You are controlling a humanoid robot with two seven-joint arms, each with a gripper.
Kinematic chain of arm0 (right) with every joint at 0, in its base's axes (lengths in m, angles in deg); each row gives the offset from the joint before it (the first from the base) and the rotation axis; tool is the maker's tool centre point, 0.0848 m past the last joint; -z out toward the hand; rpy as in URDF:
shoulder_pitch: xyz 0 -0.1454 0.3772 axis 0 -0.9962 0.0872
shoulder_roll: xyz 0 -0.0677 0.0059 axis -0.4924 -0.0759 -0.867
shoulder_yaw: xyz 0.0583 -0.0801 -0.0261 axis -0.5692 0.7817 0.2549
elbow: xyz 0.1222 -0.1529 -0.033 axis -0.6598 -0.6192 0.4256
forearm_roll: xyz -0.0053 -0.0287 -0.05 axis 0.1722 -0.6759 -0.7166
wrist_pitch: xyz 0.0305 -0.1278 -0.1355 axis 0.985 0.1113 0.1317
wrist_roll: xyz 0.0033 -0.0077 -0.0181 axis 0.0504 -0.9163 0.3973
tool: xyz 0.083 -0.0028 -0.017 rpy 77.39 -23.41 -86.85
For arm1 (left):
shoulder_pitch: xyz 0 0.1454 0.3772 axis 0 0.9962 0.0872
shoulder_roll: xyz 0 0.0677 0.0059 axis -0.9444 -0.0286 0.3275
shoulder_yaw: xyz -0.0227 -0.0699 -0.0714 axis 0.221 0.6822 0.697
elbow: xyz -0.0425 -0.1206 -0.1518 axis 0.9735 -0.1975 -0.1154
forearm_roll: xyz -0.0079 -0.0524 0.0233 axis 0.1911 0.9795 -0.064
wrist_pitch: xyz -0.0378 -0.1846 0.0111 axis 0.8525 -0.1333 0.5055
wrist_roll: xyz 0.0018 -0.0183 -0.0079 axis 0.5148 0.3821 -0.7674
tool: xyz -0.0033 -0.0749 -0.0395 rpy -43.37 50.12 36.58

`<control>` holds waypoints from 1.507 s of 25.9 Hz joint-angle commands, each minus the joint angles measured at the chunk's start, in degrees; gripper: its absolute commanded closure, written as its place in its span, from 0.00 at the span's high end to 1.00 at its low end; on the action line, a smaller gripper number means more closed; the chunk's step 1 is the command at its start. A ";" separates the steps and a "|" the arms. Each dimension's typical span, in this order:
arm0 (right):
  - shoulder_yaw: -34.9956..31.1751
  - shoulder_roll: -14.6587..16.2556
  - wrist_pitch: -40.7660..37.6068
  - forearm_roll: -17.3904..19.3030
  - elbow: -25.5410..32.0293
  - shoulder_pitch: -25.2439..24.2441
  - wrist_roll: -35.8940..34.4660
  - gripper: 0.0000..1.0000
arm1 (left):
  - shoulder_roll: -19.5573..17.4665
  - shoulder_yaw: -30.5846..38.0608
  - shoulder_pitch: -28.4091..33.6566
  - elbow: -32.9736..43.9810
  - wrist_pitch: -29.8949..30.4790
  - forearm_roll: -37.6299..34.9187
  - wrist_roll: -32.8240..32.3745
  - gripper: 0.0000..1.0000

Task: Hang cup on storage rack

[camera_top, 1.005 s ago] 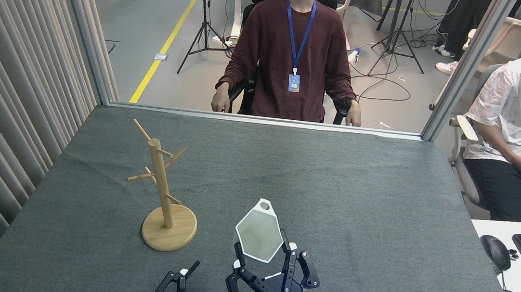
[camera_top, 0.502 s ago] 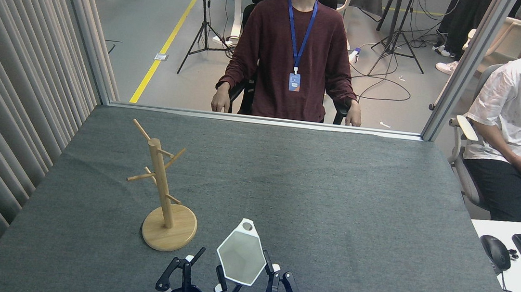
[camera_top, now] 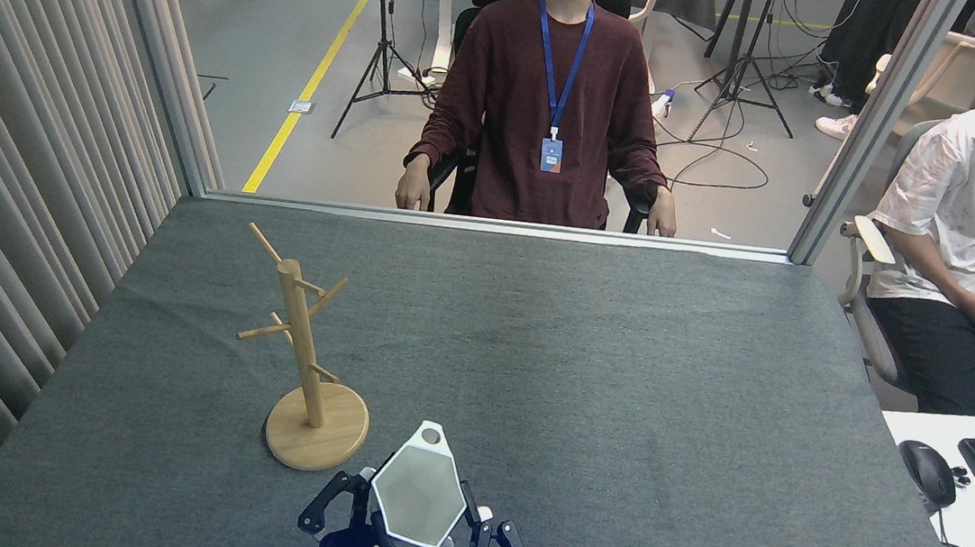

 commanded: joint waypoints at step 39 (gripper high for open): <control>-27.44 8.69 7.02 17.40 -3.43 0.60 4.40 0.99 | -0.25 24.58 -9.13 -12.75 -23.84 -27.18 0.88 0.28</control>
